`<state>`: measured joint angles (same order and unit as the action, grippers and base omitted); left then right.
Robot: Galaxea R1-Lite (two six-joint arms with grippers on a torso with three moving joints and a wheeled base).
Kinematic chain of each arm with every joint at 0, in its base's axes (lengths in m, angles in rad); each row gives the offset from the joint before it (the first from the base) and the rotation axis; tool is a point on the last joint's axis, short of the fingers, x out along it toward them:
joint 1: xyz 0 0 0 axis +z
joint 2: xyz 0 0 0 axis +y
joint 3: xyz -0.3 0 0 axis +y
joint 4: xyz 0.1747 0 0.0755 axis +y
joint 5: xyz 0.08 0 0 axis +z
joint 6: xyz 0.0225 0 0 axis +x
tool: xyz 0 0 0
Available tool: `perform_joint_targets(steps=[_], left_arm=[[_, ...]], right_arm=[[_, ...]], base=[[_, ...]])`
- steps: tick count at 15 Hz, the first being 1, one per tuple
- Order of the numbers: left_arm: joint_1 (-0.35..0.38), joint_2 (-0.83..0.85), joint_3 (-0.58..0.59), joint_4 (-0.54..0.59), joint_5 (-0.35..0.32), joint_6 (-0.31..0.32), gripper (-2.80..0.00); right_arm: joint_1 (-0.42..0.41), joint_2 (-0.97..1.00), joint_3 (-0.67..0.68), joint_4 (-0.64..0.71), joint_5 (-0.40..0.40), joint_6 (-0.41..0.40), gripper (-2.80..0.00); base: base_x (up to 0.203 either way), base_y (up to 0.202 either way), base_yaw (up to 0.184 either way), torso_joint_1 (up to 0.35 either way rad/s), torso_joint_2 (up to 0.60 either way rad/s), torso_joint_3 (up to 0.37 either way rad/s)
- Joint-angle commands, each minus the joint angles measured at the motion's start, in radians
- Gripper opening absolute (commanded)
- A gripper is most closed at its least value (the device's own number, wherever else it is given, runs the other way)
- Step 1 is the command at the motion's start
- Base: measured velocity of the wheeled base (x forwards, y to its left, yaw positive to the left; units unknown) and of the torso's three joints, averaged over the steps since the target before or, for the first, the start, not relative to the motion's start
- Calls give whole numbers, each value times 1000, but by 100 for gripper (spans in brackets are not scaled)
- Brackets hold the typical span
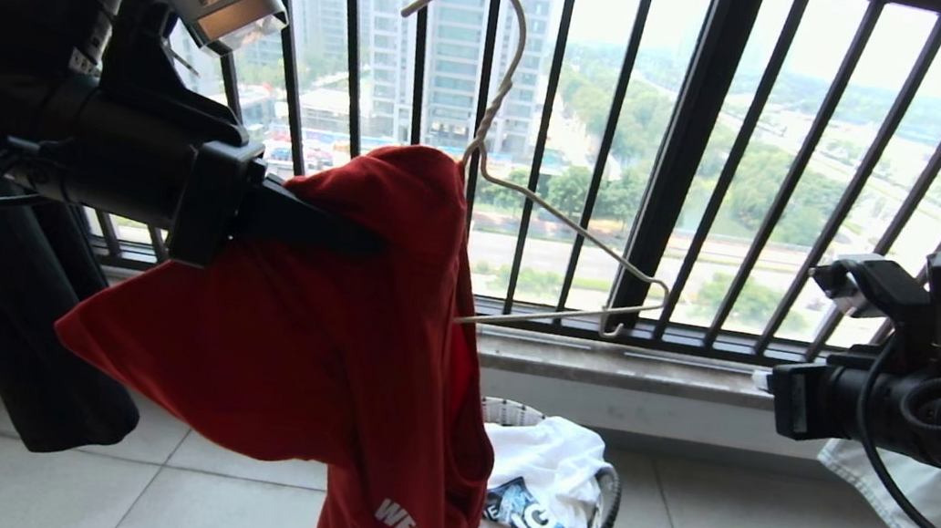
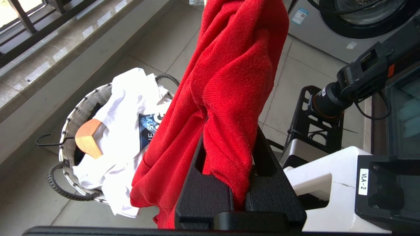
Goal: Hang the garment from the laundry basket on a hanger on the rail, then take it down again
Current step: Hang the clothes on the clothes rack
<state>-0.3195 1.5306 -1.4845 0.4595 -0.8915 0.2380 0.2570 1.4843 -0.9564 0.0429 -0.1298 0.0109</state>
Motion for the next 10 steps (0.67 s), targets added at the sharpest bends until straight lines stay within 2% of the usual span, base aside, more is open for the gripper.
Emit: perform_joint_targets(steps=[1,8,10], left_arm=[[12,-1,1,3,-4,-9,-280],[54,-6,0,2,-6,-11,-280],[56,-13,0,2,-7,-11,-280]], right_arm=[[-1,8,5,0,-1,-7,-280],[-1,44,9,-37,9,-13,-280],[17,43,10,-35,79,19,-280]], base=[[0,0,0,0,0,0],[0,0,0,0,0,0],[0,0,0,0,0,0]])
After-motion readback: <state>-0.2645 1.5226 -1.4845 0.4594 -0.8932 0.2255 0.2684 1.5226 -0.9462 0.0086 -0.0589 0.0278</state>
